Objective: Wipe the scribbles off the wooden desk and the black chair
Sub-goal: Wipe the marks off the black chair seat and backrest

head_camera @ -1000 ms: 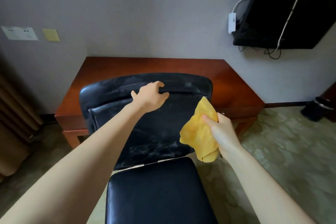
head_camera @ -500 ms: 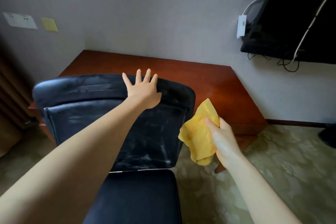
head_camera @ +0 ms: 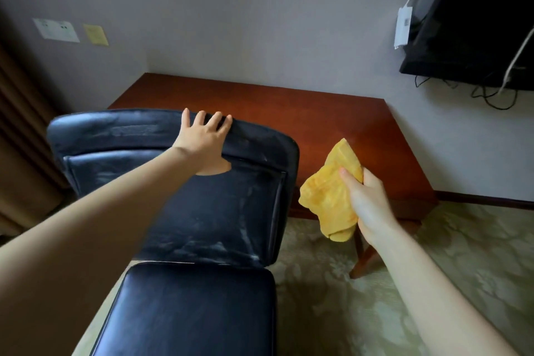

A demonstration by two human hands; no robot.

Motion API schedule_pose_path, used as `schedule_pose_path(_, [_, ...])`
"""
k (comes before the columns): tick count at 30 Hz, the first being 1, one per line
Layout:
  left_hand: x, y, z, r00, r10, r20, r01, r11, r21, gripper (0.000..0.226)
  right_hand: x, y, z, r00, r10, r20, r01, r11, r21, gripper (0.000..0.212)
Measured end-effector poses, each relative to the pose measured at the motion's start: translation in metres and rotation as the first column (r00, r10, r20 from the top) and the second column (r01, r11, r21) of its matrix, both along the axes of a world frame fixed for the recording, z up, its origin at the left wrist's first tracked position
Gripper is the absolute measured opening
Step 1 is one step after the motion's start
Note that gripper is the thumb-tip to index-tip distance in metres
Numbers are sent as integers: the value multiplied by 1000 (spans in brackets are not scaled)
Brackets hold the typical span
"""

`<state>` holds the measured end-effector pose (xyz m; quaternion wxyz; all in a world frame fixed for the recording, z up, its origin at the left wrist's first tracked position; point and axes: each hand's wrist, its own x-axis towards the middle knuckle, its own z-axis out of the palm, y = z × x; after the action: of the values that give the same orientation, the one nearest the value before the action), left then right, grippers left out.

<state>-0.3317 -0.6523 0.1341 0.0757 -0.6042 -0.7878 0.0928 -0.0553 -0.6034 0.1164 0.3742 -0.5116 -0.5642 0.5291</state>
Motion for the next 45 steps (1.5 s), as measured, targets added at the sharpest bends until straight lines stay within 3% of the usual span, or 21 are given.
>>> schedule_pose_path(11, [43,-3,-1,988,-147,39,148,989,-20,96,35,3,6,985,-54,164,35,992,117,10])
schedule_pose_path(18, [83,-13,-1,958,-284,39,286,956,-70,99,65,1,18,951,-138,277,97,983,157,36])
schedule_pose_path(27, [131,-38,-5,884,-461,80,467,881,-73,97,73,-9,42,963,-201,178,136,936,324,8])
schedule_pose_path(35, [149,-60,-4,816,-557,157,570,819,-58,95,63,-50,30,914,-293,282,186,918,349,23])
schedule_pose_path(39, [154,-68,-4,773,-610,176,627,776,-65,94,61,-87,18,896,-307,321,197,923,331,17])
schedule_pose_path(41, [158,-74,-5,754,-622,209,644,763,-51,94,58,-108,10,856,-370,361,229,898,375,14])
schedule_pose_path(45, [165,-88,-8,695,-676,245,701,713,-19,93,58,-150,3,646,-530,549,197,811,552,19])
